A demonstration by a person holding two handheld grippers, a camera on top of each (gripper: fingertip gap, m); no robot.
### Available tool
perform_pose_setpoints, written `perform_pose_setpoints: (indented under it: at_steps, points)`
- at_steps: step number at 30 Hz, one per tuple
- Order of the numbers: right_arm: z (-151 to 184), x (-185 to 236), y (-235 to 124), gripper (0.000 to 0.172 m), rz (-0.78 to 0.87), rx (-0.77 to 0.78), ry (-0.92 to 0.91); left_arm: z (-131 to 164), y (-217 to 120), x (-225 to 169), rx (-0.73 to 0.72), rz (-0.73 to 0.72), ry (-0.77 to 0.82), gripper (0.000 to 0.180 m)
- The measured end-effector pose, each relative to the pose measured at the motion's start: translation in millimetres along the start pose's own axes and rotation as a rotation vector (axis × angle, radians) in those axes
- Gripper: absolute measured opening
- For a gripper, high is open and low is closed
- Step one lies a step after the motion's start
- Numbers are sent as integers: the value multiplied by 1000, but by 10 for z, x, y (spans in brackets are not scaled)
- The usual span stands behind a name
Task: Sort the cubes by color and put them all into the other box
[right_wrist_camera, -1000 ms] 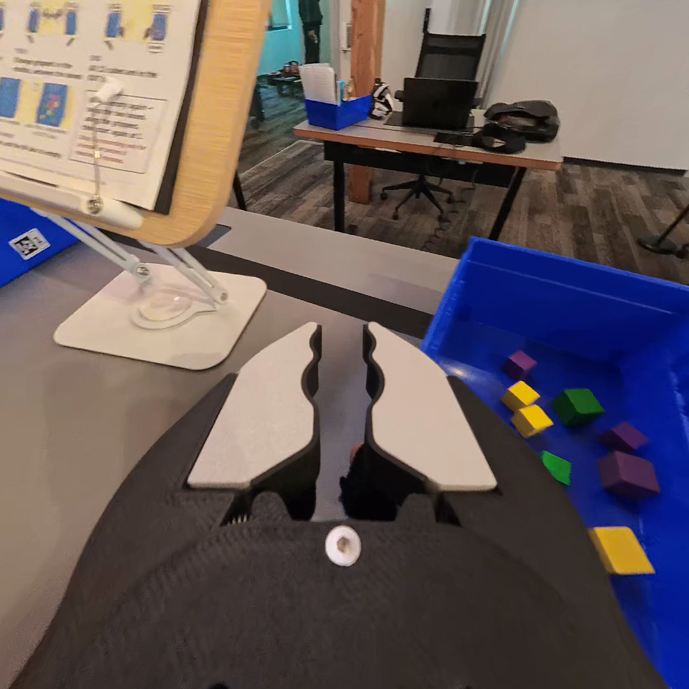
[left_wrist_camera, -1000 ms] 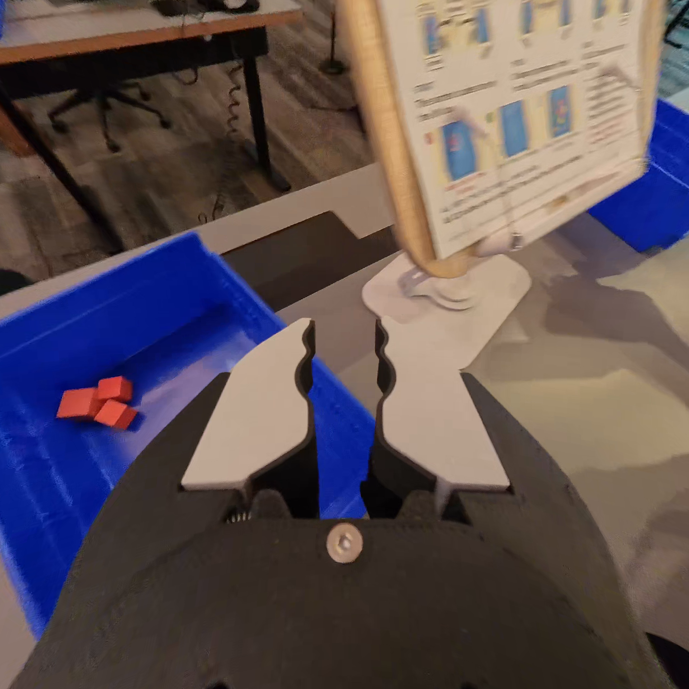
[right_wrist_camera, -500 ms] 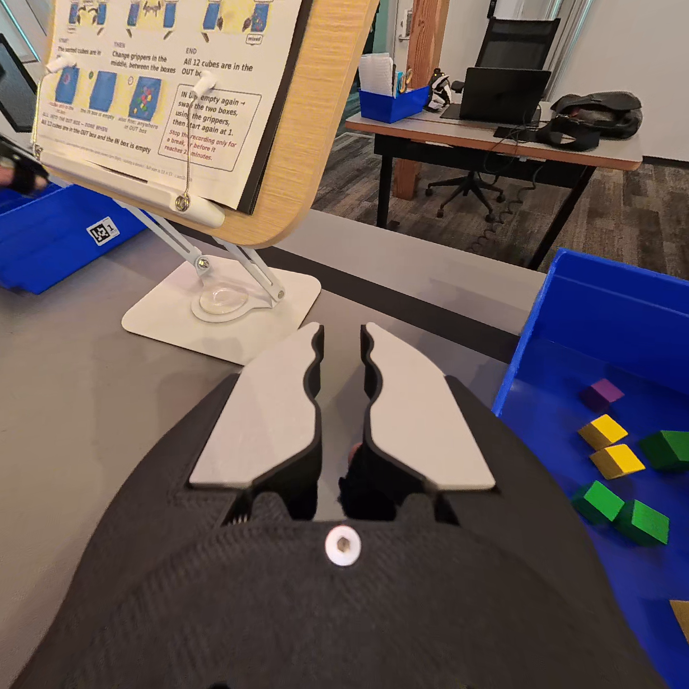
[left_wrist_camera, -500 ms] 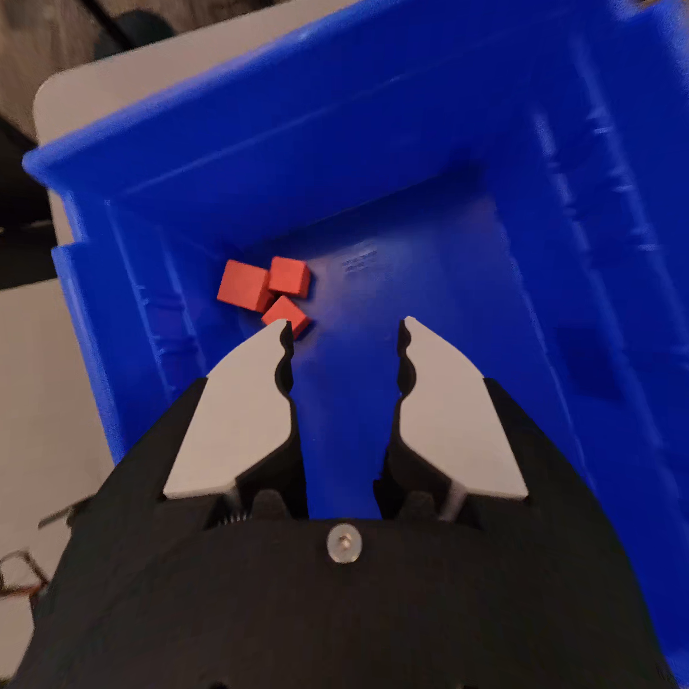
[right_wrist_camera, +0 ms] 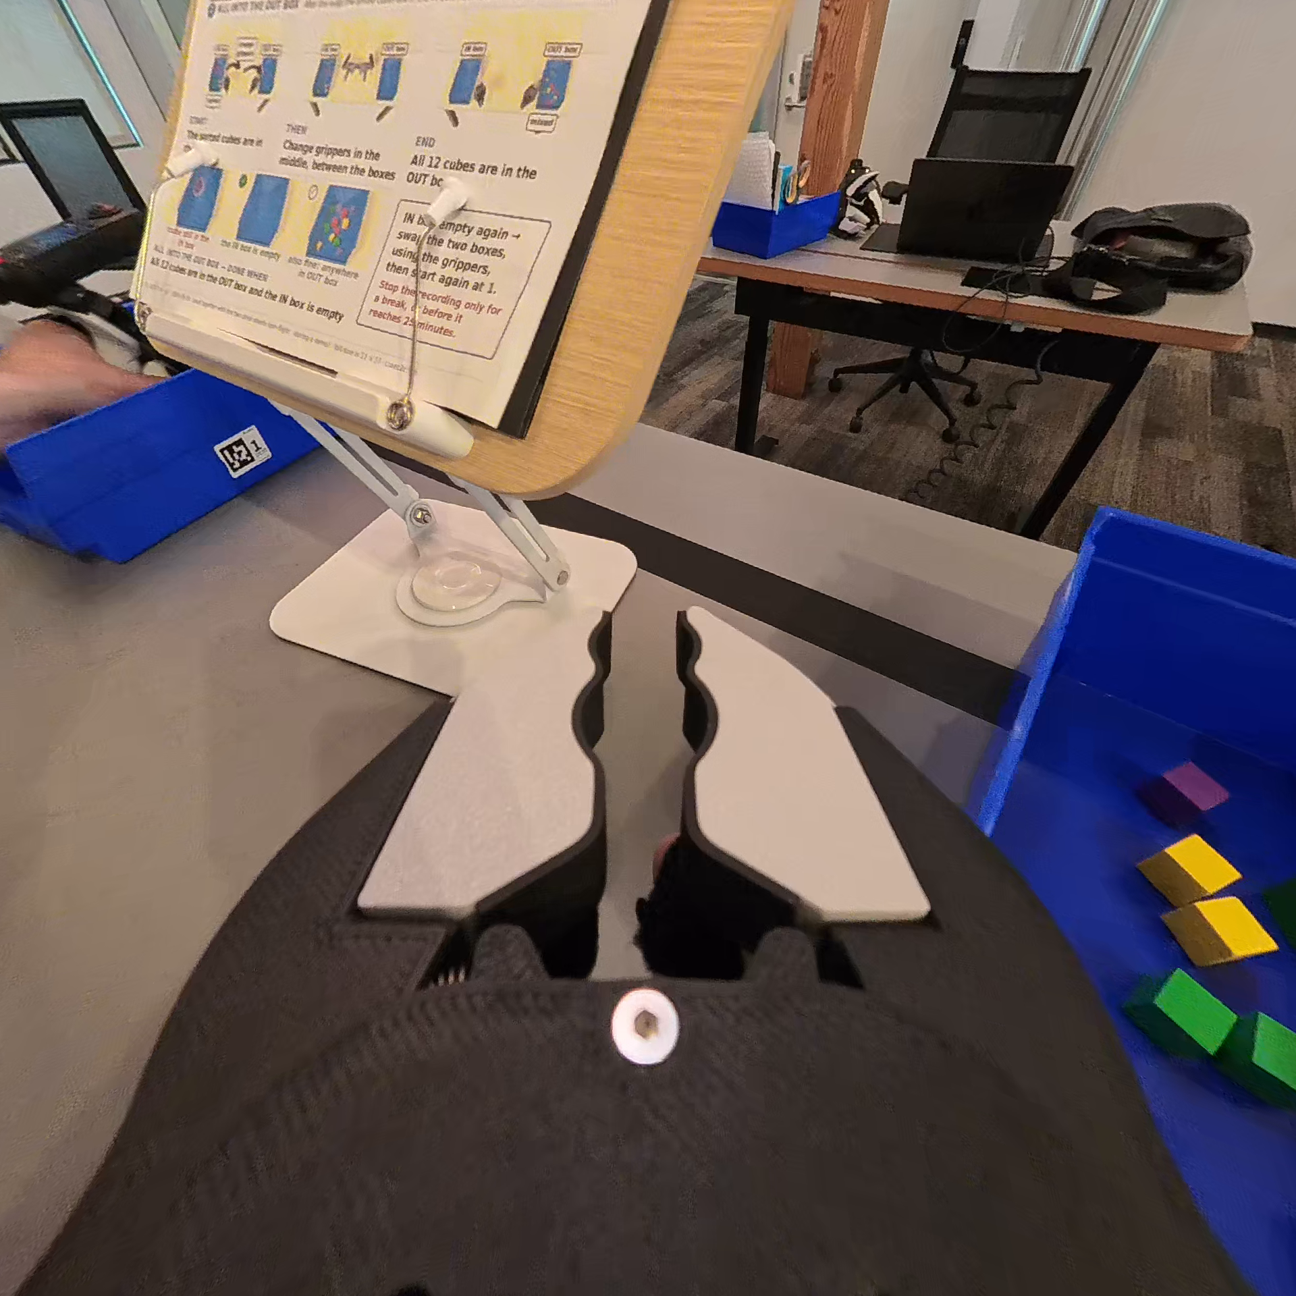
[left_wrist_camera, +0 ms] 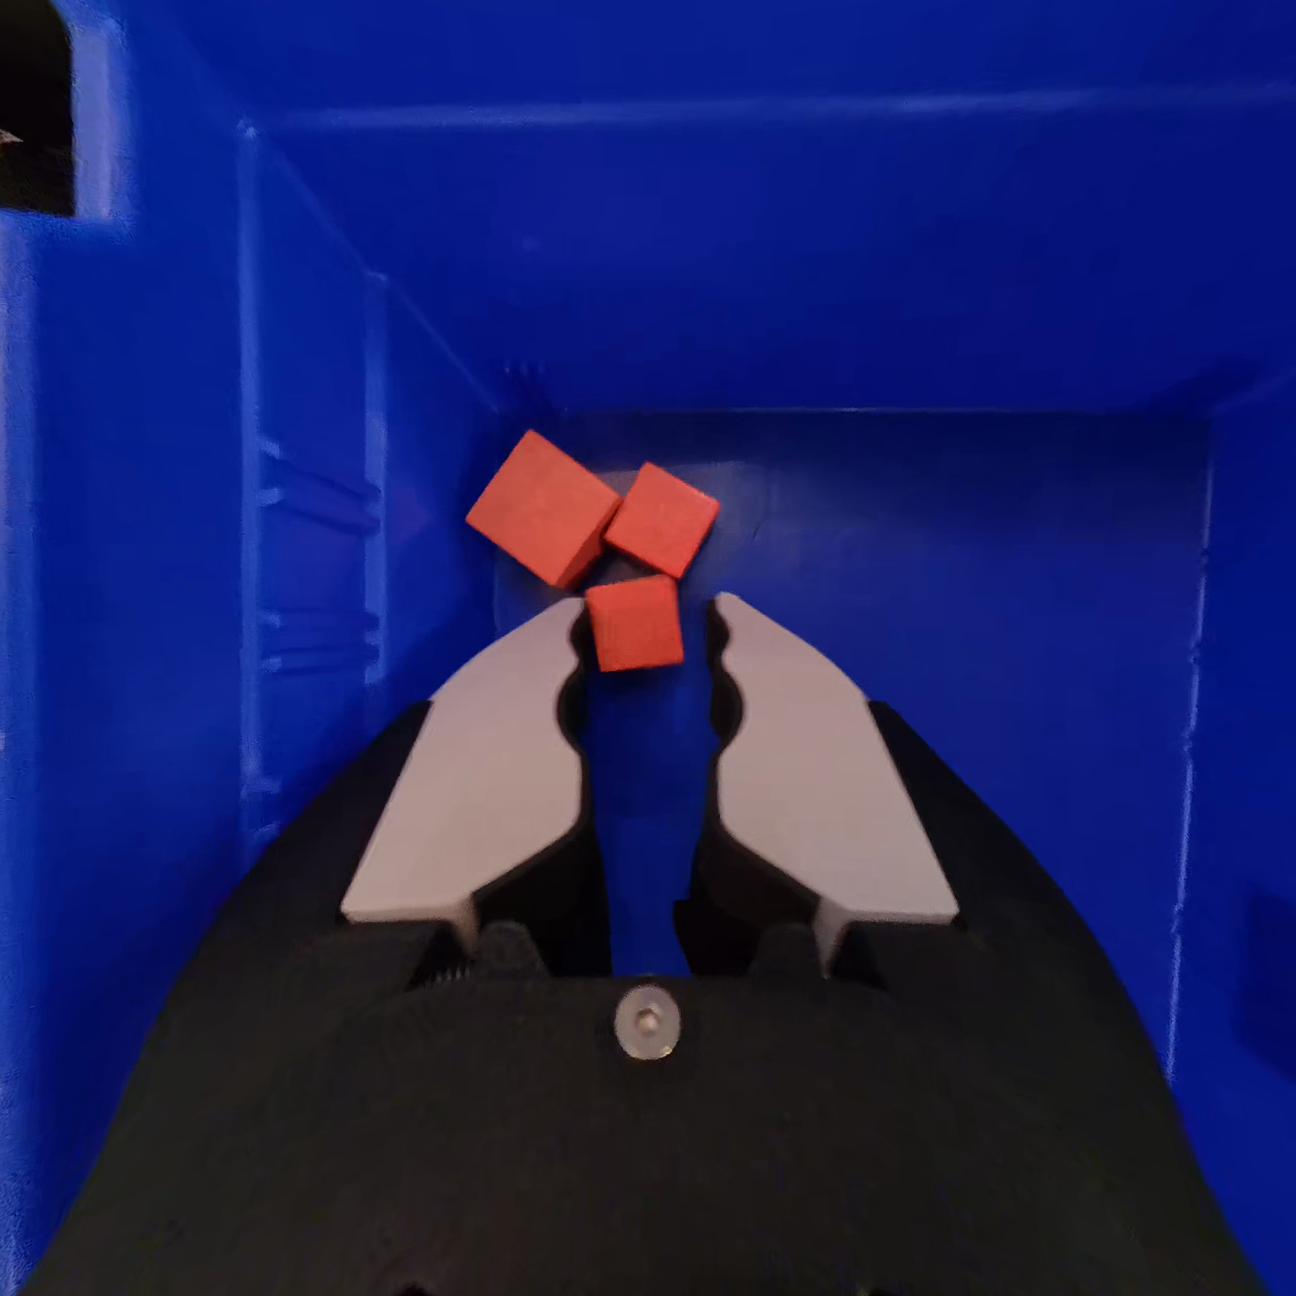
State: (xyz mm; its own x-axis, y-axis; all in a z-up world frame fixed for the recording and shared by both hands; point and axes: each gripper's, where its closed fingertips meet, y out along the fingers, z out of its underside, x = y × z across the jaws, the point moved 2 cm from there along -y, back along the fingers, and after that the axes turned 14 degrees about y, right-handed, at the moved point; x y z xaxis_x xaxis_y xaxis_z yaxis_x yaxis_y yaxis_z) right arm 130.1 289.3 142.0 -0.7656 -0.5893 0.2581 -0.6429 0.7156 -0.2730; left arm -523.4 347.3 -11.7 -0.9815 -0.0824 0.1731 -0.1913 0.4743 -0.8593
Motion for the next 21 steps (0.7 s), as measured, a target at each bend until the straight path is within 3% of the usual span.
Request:
perform_pose_setpoints:
  at_steps: [1, 5, 10, 14, 21]
  points:
    - [-2, 13, 2, 17, -3, -2, -1, -19, 12, -12, -1, 7, 4, 23]
    - [-10, 59, 4, 17, -14, -9, 1, -25, 12, -4, -9, 12, 0, 23]
    - [-81, 282, -2, 18, -98, -37, 1, -8, -269, -202, -146, 160, -34, 24]
    - [-117, 683, 55, 23, -248, -15, -27, -31, -820, -607, -352, 372, -20, 23]
    - [-208, 1607, 247, 25, -568, 3, 28, -54, -2138, -1552, -723, 730, 91, 23]
